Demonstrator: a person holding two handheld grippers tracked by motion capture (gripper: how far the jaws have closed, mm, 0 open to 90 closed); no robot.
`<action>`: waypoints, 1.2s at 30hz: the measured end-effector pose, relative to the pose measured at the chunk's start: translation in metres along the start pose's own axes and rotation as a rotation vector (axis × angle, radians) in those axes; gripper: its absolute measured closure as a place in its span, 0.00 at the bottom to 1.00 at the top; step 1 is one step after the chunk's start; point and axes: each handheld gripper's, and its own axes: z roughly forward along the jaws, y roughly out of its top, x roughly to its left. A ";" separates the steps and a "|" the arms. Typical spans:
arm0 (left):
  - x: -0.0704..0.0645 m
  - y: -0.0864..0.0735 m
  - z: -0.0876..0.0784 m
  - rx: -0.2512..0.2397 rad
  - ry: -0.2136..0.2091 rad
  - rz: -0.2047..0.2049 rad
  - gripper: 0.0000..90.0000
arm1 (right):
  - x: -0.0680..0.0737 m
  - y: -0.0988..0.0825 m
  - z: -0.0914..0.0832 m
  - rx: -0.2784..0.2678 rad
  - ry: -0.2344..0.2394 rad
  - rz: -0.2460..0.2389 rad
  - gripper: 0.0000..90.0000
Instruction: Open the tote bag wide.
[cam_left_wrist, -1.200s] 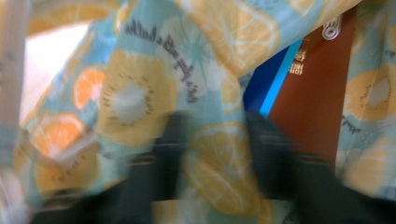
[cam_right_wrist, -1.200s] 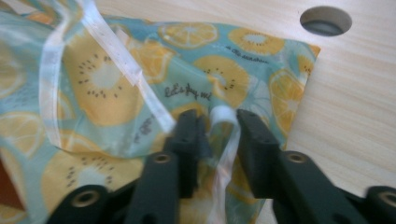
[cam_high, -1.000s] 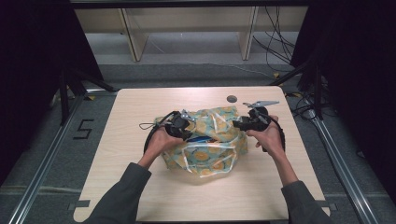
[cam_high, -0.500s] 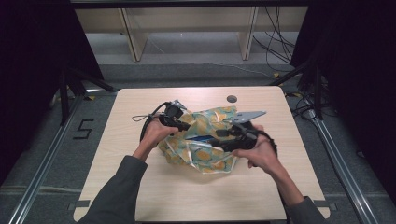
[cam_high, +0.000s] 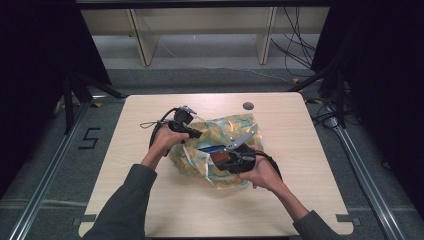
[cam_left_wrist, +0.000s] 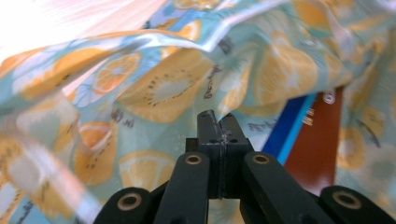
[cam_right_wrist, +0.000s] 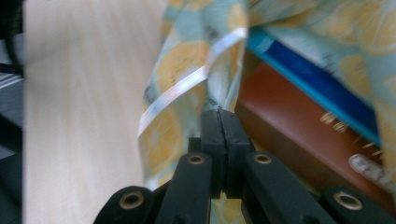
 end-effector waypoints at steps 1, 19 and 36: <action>0.002 0.000 0.000 0.007 -0.001 0.005 1.00 | 0.002 -0.003 -0.001 -0.001 0.020 0.000 1.00; 0.033 0.015 0.014 0.008 0.089 -0.120 1.00 | 0.052 -0.041 0.017 0.103 0.156 -0.035 1.00; 0.028 0.003 0.008 0.036 0.090 -0.055 0.99 | -0.031 -0.030 -0.032 -0.002 -0.226 0.087 0.98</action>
